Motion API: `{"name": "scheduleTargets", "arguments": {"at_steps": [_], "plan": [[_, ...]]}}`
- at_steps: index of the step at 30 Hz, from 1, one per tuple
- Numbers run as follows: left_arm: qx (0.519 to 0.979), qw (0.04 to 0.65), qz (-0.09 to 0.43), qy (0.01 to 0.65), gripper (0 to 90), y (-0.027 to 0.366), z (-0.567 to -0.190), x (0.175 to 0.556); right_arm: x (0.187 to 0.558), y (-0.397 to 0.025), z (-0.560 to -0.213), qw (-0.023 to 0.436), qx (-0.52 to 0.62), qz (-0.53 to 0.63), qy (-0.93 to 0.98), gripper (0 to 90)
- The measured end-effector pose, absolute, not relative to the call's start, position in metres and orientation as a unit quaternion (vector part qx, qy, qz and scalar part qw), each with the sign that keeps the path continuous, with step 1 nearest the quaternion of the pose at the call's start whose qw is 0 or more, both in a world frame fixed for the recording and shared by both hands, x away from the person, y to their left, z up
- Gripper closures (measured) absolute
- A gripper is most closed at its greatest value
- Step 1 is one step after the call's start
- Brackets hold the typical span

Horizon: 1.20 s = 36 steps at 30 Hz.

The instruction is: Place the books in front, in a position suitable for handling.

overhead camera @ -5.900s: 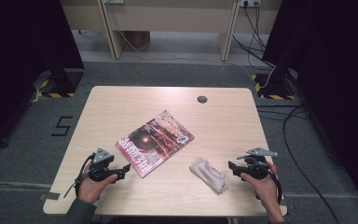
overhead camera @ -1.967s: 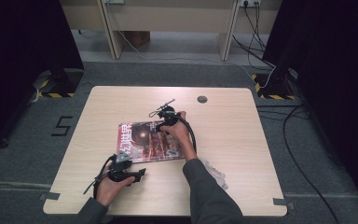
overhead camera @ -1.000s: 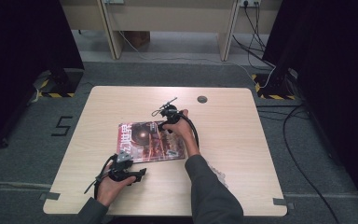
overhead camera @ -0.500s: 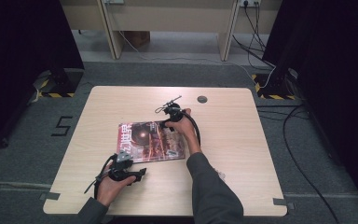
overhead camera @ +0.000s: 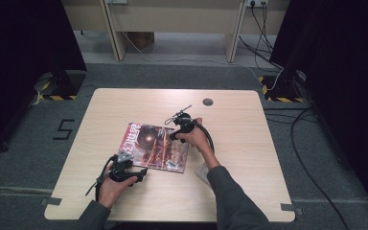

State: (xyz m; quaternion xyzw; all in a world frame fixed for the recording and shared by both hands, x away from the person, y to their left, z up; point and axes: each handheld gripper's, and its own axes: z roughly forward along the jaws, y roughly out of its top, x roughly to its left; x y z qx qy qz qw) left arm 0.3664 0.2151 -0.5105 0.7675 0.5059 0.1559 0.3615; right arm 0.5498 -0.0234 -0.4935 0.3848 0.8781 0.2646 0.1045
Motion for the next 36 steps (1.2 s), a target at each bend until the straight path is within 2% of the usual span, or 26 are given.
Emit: {"name": "scheduleTargets", "arguments": {"at_steps": [5, 10, 15, 19, 23, 25, 27, 31, 33, 36], "plan": [[0.759, 0.361, 0.158, 0.519, 28.3, 0.223, -0.511, 0.373, 0.53, -0.026, -0.489, 0.121, 0.35, 0.242, 0.897, 24.0], [0.754, 0.352, 0.169, 0.529, 26.6, 0.227, -0.511, 0.383, 0.5, -0.028, -0.485, 0.108, 0.322, 0.217, 0.915, 24.5], [0.749, 0.349, 0.171, 0.537, 26.1, 0.231, -0.51, 0.394, 0.48, -0.029, -0.483, 0.121, 0.29, 0.206, 0.927, 24.4], [0.746, 0.342, 0.179, 0.542, 25.8, 0.231, -0.51, 0.403, 0.463, -0.033, -0.483, 0.099, 0.295, 0.202, 0.928, 22.6], [0.755, 0.332, 0.189, 0.533, 26.9, 0.23, -0.51, 0.405, 0.459, -0.038, -0.484, 0.088, 0.299, 0.208, 0.927, 22.5], [0.757, 0.33, 0.193, 0.53, 28.0, 0.228, -0.509, 0.404, 0.463, -0.044, -0.484, 0.087, 0.309, 0.217, 0.922, 28.8], [0.757, 0.33, 0.194, 0.53, 29.0, 0.227, -0.509, 0.403, 0.466, -0.046, -0.485, 0.085, 0.318, 0.225, 0.917, 28.3], [0.764, 0.331, 0.185, 0.522, 29.4, 0.223, -0.507, 0.398, 0.478, -0.048, -0.488, 0.067, 0.337, 0.241, 0.908, 28.1], [0.767, 0.336, 0.176, 0.518, 29.5, 0.222, -0.508, 0.394, 0.476, -0.045, -0.487, 0.059, 0.334, 0.243, 0.909, 32.0], [0.767, 0.335, 0.174, 0.519, 28.4, 0.221, -0.508, 0.393, 0.469, -0.041, -0.486, 0.072, 0.328, 0.235, 0.912, 30.7]]}}
